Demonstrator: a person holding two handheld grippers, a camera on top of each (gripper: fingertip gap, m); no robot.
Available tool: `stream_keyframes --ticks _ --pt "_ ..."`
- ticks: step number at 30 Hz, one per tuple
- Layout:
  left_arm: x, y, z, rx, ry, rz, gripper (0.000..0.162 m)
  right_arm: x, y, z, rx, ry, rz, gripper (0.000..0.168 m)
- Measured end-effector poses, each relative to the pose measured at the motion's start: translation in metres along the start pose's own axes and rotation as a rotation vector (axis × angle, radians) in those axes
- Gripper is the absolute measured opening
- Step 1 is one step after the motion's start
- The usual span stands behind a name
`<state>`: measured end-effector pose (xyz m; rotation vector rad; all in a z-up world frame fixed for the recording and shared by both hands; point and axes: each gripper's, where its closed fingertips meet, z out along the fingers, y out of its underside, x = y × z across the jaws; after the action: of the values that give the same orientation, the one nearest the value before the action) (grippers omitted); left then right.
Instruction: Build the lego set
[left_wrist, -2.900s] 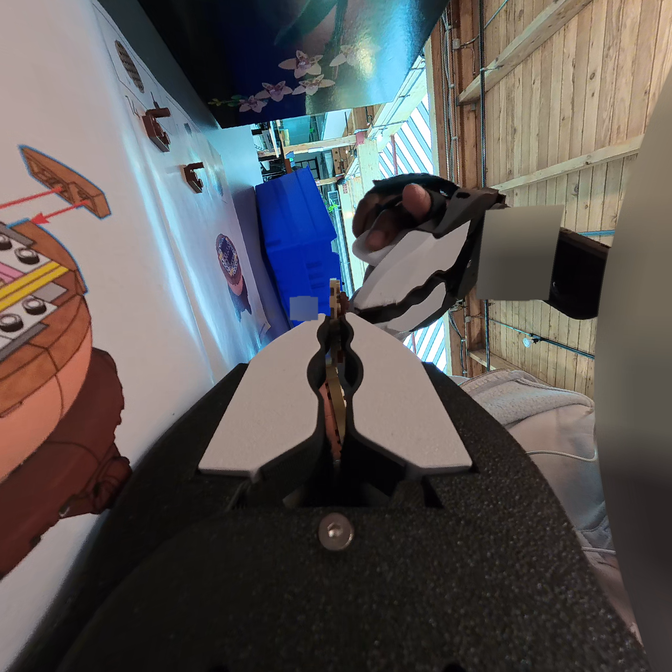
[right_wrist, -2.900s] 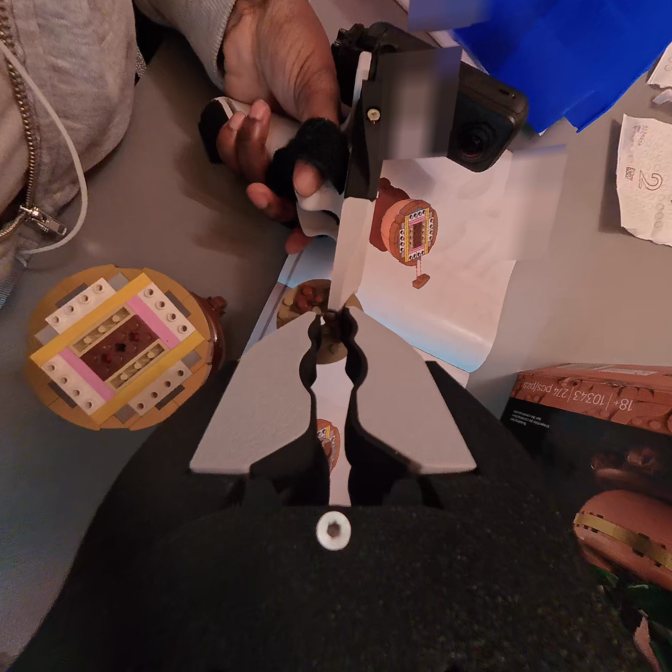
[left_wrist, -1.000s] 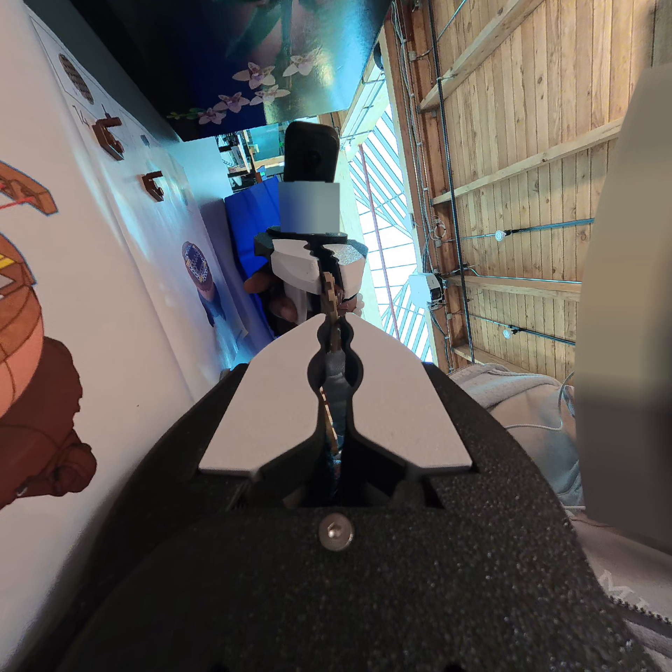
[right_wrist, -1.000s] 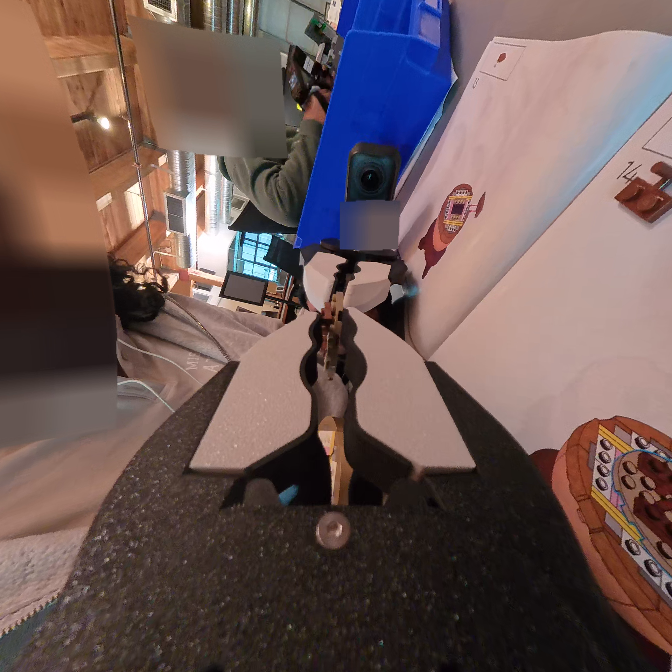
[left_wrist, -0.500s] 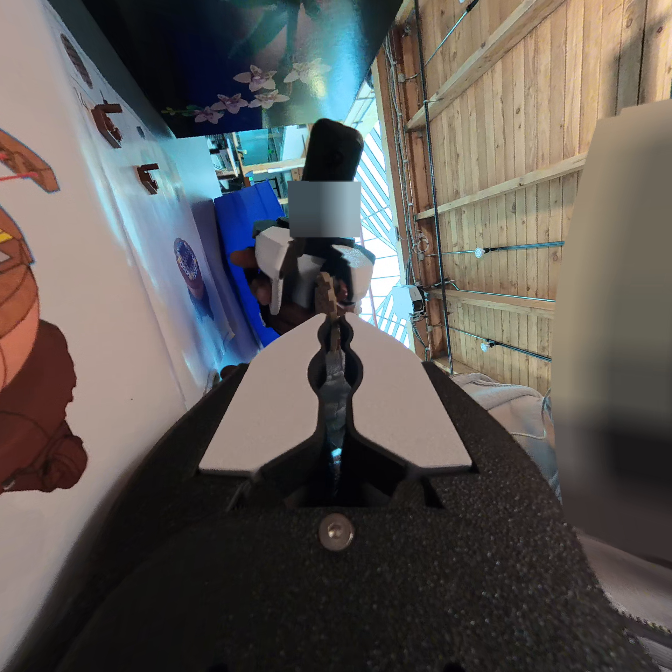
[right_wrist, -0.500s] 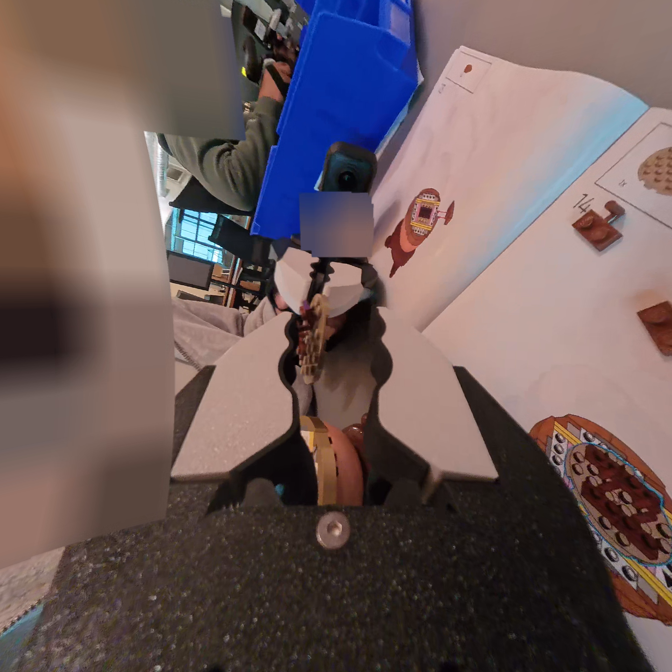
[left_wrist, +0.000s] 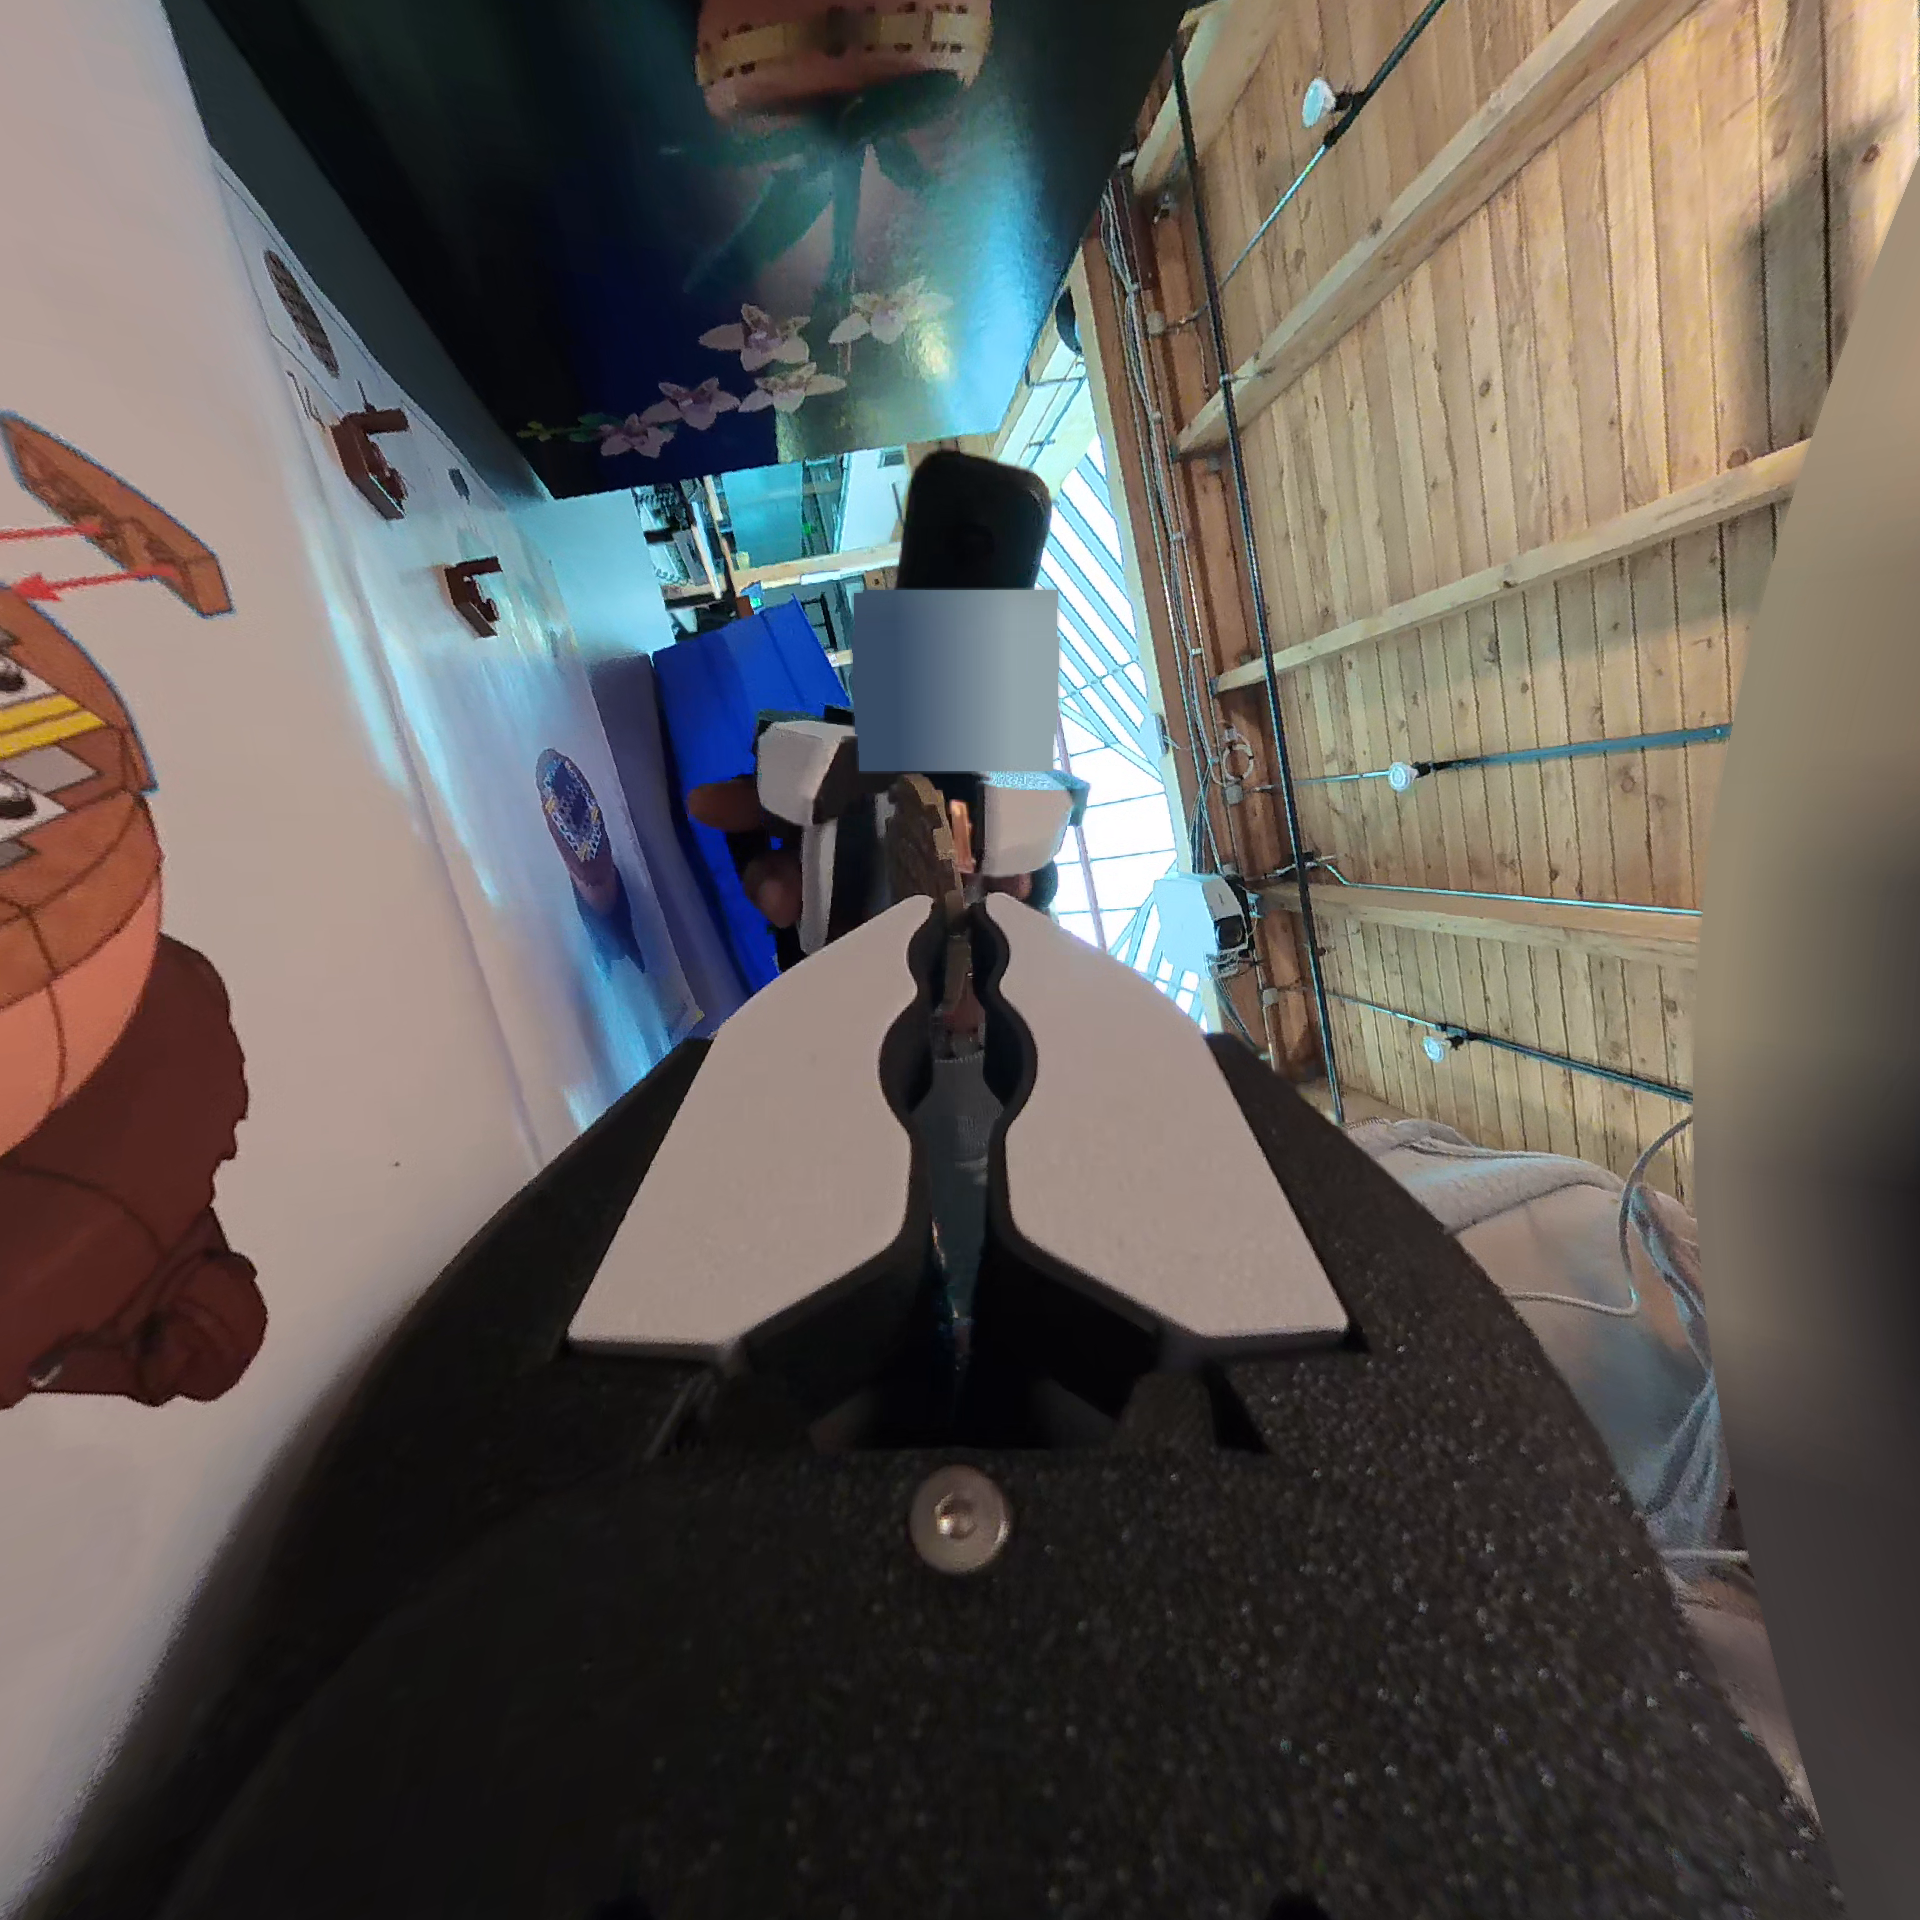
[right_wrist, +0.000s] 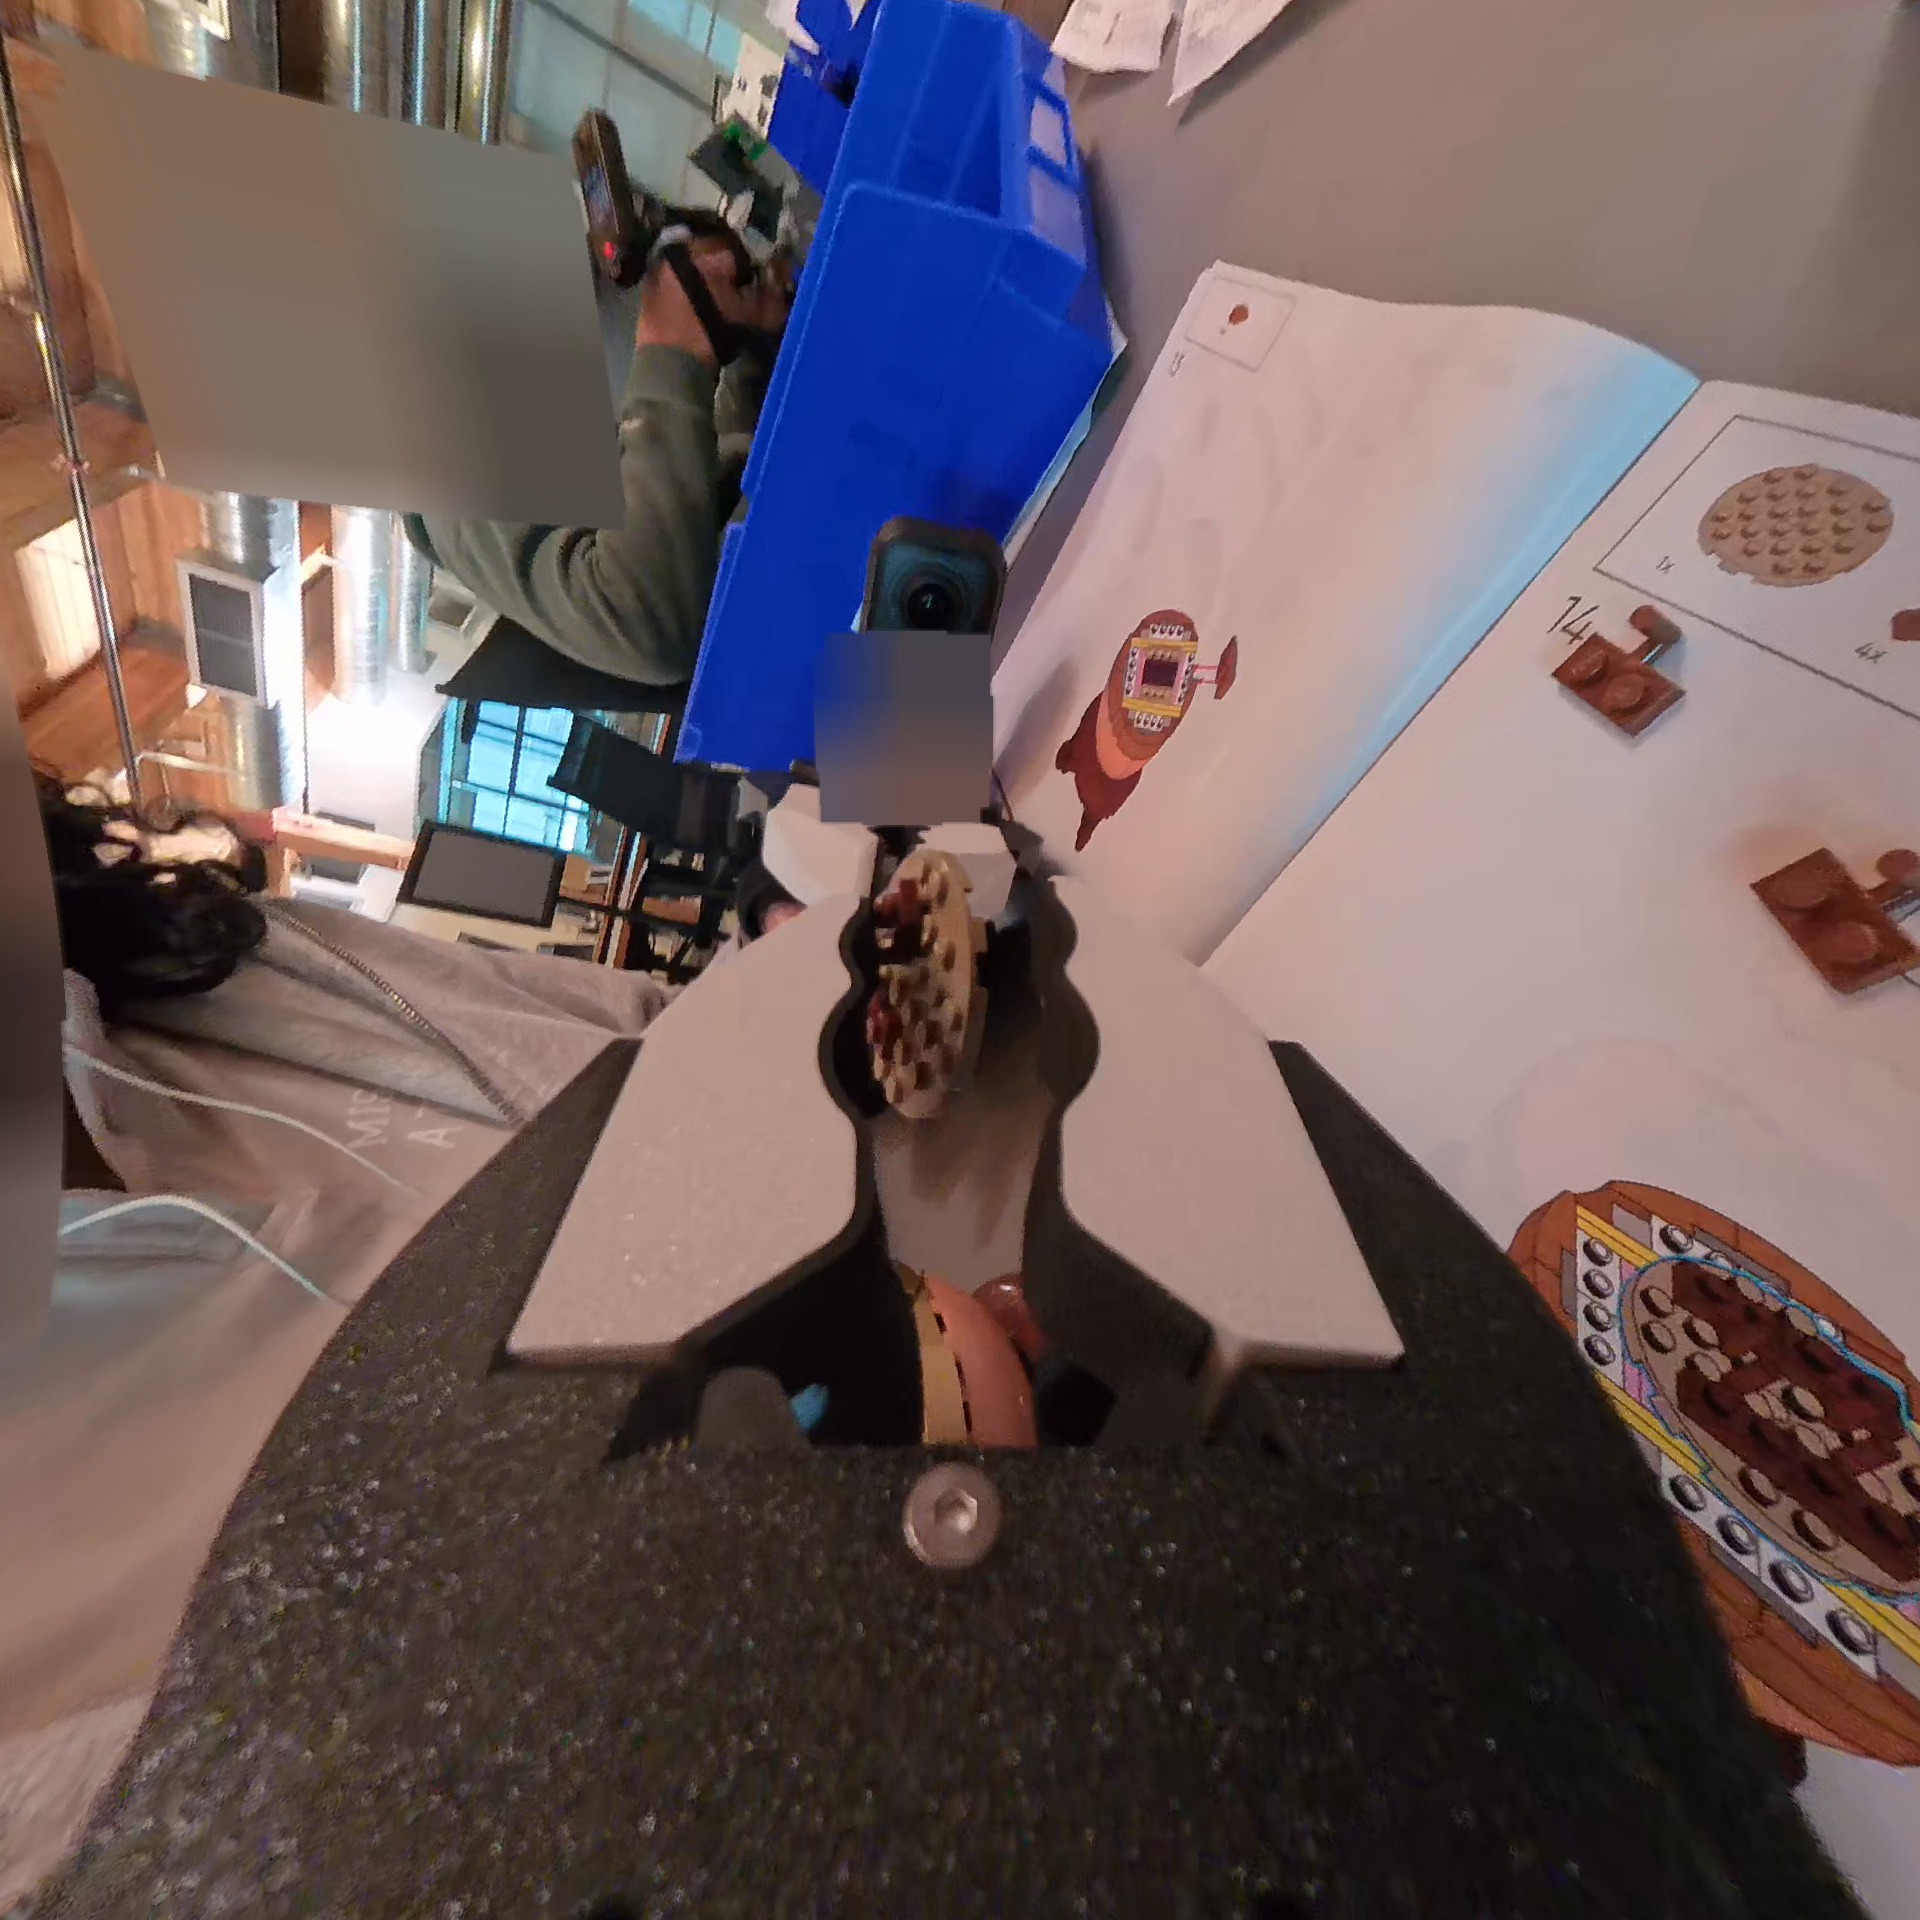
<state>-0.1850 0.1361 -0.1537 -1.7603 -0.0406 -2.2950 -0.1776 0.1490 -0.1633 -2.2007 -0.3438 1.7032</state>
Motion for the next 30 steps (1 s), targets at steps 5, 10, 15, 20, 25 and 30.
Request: stream_keyframes --ticks 5,10,15,20,25,30 --pt "0.000 -0.001 0.002 0.023 0.008 -0.008 0.003 -0.002 -0.001 0.002 0.052 -0.001 0.016 0.028" --pt "0.002 -0.002 0.003 0.034 0.029 -0.028 0.003 -0.004 -0.004 -0.003 0.071 0.007 -0.002 0.037" --pt "0.002 -0.001 0.002 0.038 0.035 -0.040 0.003 -0.001 -0.004 -0.007 0.067 0.013 -0.007 0.035" --pt "0.001 0.000 0.003 0.033 0.021 -0.021 0.003 -0.001 0.003 0.003 0.013 0.032 -0.046 0.041" --pt "0.000 0.000 0.003 0.043 0.020 -0.022 0.003 0.001 -0.002 0.000 0.032 0.069 -0.089 0.034" --pt "0.001 0.000 0.003 0.045 0.025 -0.019 0.003 0.000 0.001 0.001 0.038 0.060 -0.071 0.033"
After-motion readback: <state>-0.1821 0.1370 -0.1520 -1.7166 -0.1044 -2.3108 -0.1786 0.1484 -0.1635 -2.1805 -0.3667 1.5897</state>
